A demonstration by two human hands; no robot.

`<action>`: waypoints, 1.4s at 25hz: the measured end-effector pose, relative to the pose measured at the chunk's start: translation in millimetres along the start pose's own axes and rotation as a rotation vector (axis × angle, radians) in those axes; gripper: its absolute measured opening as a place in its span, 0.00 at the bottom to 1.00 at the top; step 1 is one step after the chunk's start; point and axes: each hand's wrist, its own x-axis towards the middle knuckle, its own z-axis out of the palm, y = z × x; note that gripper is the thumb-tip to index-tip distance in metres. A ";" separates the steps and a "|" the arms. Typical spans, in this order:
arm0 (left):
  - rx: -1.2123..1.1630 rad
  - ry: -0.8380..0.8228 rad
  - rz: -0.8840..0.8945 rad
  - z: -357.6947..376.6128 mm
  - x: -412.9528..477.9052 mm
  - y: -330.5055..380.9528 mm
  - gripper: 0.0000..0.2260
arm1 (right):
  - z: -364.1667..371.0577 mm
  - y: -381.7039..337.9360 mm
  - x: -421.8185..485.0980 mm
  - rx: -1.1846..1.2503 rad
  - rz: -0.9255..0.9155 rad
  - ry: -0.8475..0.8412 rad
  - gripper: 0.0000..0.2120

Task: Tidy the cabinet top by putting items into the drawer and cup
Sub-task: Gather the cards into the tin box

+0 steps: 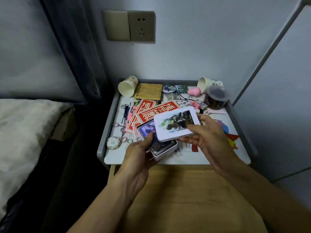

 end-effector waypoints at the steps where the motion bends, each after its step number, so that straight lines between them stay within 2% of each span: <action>1: 0.015 -0.003 0.009 3.3 0.8 -1.8 0.11 | -3.8 3.9 -0.3 -0.039 -0.003 -0.019 0.21; 3: 0.049 0.002 0.024 9.6 1.7 -4.2 0.12 | -8.9 8.0 -2.5 -0.172 -0.023 -0.042 0.30; 8: 0.048 -0.005 0.003 14.6 2.2 -8.4 0.12 | -17.5 10.3 1.2 -0.440 -0.055 -0.128 0.38; 10: 0.042 -0.002 -0.011 12.6 3.5 -10.7 0.12 | -20.7 9.2 3.1 -0.471 -0.050 -0.169 0.43; 13: 0.014 -0.018 -0.023 12.9 3.4 -10.2 0.12 | -22.1 4.7 3.4 -0.563 -0.068 -0.177 0.46; 17: 0.000 -0.050 -0.007 13.8 3.5 -7.5 0.12 | -20.4 8.7 5.5 -0.935 -0.139 -0.113 0.52; 23: -0.008 -0.048 0.014 12.8 2.8 -6.1 0.12 | -19.5 4.5 3.6 -1.243 -0.231 -0.114 0.45; 26: -0.001 -0.043 0.024 12.7 2.7 -6.3 0.13 | -21.0 1.3 0.6 -1.411 -0.260 -0.124 0.45; 28: -0.024 -0.046 0.035 12.5 2.5 -6.0 0.14 | -22.9 -0.8 -0.6 -1.332 -0.252 -0.073 0.43; 31: -0.029 -0.091 0.059 15.7 1.0 -7.9 0.16 | -14.5 1.3 -6.1 -1.043 -0.214 0.017 0.38; 35: -0.120 -0.184 -0.005 25.8 -5.6 -11.4 0.21 | 2.4 15.0 -11.9 -1.234 -0.304 0.119 0.42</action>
